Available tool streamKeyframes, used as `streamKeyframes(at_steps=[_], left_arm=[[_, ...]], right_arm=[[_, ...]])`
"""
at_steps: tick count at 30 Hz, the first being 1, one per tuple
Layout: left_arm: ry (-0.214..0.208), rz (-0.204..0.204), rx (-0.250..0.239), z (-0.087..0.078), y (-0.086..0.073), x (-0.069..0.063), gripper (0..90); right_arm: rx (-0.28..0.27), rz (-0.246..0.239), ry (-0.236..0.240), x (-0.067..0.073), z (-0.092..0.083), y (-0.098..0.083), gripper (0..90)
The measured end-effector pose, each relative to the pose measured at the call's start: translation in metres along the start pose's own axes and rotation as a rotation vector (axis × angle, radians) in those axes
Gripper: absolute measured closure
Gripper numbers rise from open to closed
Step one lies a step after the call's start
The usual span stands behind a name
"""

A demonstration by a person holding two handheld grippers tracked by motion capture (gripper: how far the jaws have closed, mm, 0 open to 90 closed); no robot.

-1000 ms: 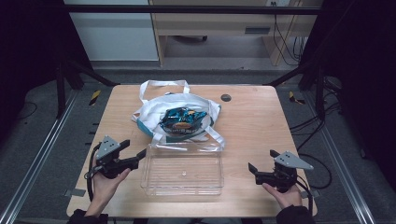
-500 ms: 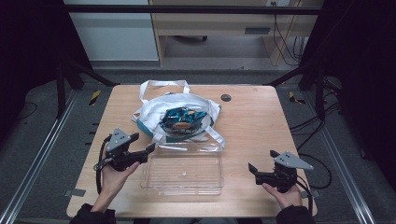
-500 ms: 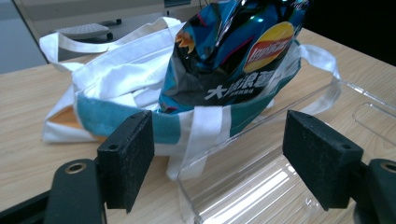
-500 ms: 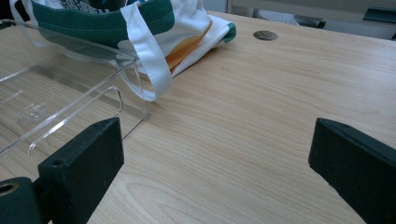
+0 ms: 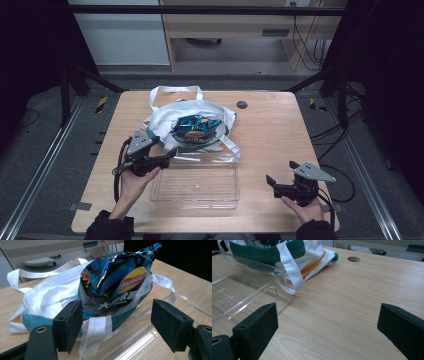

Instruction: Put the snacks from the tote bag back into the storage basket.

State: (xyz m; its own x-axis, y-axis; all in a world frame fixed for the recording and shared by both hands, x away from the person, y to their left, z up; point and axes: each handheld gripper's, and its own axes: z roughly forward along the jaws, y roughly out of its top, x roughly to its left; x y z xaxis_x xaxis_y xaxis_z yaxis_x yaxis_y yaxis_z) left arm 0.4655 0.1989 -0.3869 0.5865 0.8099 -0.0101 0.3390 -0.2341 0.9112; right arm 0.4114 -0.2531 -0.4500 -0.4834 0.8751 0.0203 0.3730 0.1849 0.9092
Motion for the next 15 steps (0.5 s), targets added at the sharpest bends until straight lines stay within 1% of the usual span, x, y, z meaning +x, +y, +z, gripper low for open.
streamKeyframes(at_steps=[6, 9, 12, 15], left_arm=[[-0.001, 0.004, -0.001, 0.006, 0.006, -0.001, 25.2], [0.007, 0.015, -0.003, 0.010, 0.011, -0.003, 25.2], [0.006, 0.013, -0.006, 0.012, 0.013, -0.003, 25.3], [0.015, 0.020, -0.004, 0.015, 0.016, -0.002, 25.4]], right_arm=[[0.003, 0.001, 0.002, 0.000, 0.000, 0.000, 3.7], [0.004, -0.001, 0.003, 0.000, 0.000, 0.000, 3.7], [0.008, 0.001, 0.004, 0.000, 0.000, 0.000, 3.7], [0.006, -0.002, 0.004, 0.000, 0.001, 0.000, 3.7]])
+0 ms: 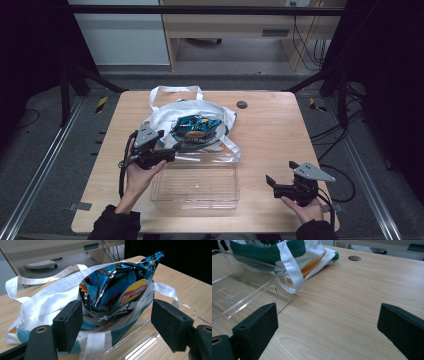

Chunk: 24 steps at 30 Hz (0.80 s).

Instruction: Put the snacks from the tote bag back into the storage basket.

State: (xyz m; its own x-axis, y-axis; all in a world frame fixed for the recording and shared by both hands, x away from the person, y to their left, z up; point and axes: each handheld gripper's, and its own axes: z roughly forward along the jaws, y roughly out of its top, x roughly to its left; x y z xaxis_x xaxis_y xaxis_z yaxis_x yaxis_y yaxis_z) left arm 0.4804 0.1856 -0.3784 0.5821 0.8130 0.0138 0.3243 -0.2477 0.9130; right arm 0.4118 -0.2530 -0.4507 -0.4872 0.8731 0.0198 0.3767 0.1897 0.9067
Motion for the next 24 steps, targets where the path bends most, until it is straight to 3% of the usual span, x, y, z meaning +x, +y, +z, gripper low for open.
streamKeyframes(at_steps=[12, 24], left_arm=[[0.024, -0.002, 0.016, 0.009, 0.005, 0.007, 27.4], [0.018, 0.001, 0.041, 0.021, 0.004, 0.012, 38.4]], right_arm=[[0.006, 0.002, 0.000, 0.001, 0.001, 0.000, 3.7], [0.010, -0.005, 0.000, 0.001, 0.001, 0.000, 3.7]])
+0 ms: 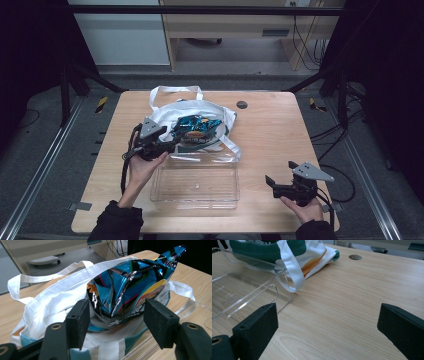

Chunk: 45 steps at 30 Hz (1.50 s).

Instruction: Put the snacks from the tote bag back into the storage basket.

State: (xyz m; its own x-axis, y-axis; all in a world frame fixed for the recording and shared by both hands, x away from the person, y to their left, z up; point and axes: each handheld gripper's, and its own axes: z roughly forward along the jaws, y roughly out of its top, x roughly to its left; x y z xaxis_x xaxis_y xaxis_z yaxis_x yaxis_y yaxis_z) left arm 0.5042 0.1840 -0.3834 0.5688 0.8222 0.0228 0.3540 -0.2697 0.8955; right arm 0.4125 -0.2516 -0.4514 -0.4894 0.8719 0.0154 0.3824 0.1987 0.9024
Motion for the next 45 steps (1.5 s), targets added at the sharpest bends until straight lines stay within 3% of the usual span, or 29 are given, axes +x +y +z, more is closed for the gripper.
streamKeyframes(at_steps=[18, 26, 28, 33, 40, 45], left_arm=[[-0.028, 0.006, 0.032, 0.018, 0.007, -0.001, 52.3], [-0.022, 0.011, 0.044, 0.021, 0.008, 0.000, 70.6], [-0.019, 0.007, 0.037, 0.020, 0.009, 0.000, 78.6], [-0.012, 0.009, 0.040, 0.021, 0.008, 0.000, 86.4], [-0.012, 0.005, 0.032, 0.020, 0.009, -0.001, 89.0], [-0.037, -0.027, 0.012, 0.017, 0.010, -0.002, 89.5]], right_arm=[[0.002, 0.004, 0.003, 0.000, 0.000, 0.000, 3.7], [0.005, 0.004, 0.003, 0.000, 0.001, 0.000, 3.7], [0.003, 0.002, 0.004, 0.000, 0.001, 0.000, 3.7], [0.005, 0.003, 0.003, 0.000, 0.001, 0.000, 3.7], [0.006, 0.003, 0.003, 0.000, 0.001, 0.000, 3.7], [0.005, 0.003, 0.003, 0.000, 0.001, 0.000, 3.7]])
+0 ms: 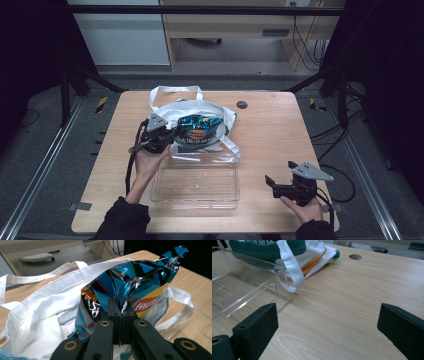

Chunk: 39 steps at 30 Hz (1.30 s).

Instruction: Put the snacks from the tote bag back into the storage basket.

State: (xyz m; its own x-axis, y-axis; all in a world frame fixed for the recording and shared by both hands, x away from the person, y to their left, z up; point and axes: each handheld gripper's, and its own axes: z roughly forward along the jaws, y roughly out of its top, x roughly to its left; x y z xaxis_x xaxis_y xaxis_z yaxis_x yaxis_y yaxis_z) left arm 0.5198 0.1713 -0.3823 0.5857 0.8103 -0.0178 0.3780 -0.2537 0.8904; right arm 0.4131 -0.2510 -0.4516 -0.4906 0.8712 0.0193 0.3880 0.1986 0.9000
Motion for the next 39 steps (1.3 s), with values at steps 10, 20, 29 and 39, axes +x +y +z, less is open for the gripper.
streamKeyframes(at_steps=[10, 20, 29, 39], left_arm=[[-0.004, -0.043, -0.078, -0.016, 0.009, -0.002, 89.7], [-0.014, -0.055, -0.157, -0.034, 0.024, -0.008, 89.8], [-0.031, -0.076, -0.214, -0.052, 0.038, -0.013, 89.8], [-0.059, -0.085, -0.263, -0.072, 0.048, -0.019, 89.9]], right_arm=[[0.000, -0.003, 0.000, 0.000, 0.000, 0.000, 3.7], [0.000, 0.000, 0.001, 0.000, 0.000, 0.000, 3.8], [0.000, 0.001, 0.003, 0.000, 0.000, 0.000, 3.8], [-0.002, -0.002, 0.002, 0.001, 0.000, 0.000, 3.8]])
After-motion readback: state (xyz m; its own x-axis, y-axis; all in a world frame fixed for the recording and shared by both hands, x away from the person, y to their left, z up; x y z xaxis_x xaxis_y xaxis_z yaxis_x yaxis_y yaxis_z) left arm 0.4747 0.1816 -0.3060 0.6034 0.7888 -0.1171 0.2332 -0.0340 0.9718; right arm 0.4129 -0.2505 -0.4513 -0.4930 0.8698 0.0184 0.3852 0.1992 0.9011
